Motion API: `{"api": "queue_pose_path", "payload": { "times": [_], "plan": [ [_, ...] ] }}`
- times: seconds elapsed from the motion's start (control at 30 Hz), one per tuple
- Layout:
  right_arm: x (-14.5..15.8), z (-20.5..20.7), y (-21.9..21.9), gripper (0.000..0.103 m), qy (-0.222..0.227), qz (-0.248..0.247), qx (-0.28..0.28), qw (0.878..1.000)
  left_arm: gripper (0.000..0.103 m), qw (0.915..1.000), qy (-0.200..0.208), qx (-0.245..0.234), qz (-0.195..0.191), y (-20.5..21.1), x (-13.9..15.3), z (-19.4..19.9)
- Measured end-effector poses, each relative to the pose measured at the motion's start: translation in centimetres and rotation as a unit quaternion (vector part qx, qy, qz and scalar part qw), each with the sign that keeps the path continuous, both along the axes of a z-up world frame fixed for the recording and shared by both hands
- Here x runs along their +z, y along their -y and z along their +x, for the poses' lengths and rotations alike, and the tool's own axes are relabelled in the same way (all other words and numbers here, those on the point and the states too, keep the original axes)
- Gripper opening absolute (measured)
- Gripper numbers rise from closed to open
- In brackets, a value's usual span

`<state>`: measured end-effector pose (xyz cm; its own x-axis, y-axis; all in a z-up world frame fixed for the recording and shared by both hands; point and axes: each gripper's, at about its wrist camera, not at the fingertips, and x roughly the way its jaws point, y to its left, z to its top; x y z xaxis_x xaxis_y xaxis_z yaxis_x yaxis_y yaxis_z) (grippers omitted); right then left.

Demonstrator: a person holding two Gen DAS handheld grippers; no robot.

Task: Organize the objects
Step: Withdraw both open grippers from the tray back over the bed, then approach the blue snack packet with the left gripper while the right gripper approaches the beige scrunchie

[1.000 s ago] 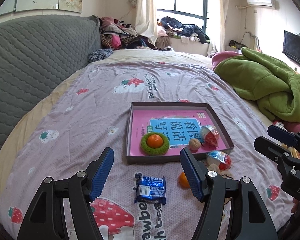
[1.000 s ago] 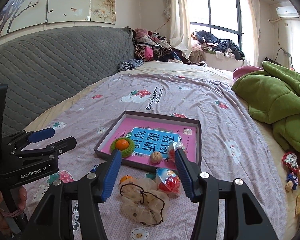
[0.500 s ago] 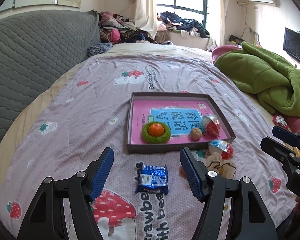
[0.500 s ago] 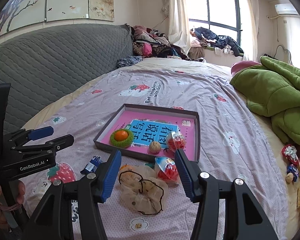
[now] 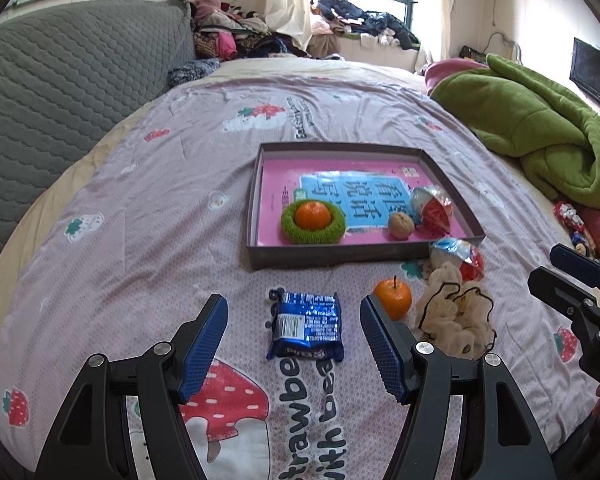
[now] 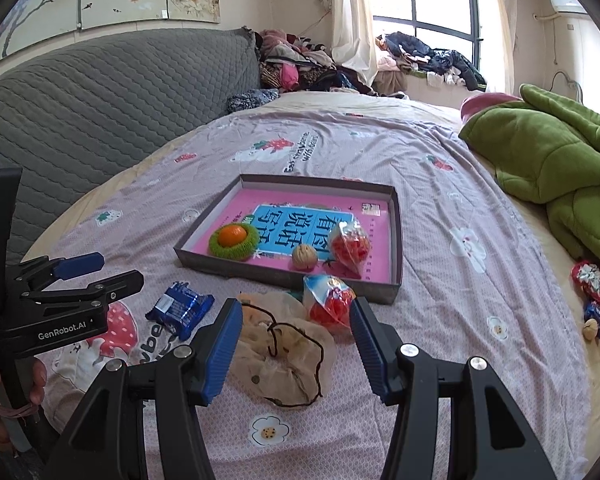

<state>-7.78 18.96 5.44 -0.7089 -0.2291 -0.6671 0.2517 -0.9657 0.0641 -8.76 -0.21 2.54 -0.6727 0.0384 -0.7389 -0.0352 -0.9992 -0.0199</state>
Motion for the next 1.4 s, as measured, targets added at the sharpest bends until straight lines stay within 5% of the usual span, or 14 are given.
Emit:
{"api": "queue_pose_path", "payload": {
  "times": [1.4],
  "plan": [
    [-6.2,-1.9,-0.4,0.055,0.070,0.001,-0.010,0.998,0.071,0.9971,0.073,-0.019,0.003,-1.0,-5.8,-1.9]
  ]
}}
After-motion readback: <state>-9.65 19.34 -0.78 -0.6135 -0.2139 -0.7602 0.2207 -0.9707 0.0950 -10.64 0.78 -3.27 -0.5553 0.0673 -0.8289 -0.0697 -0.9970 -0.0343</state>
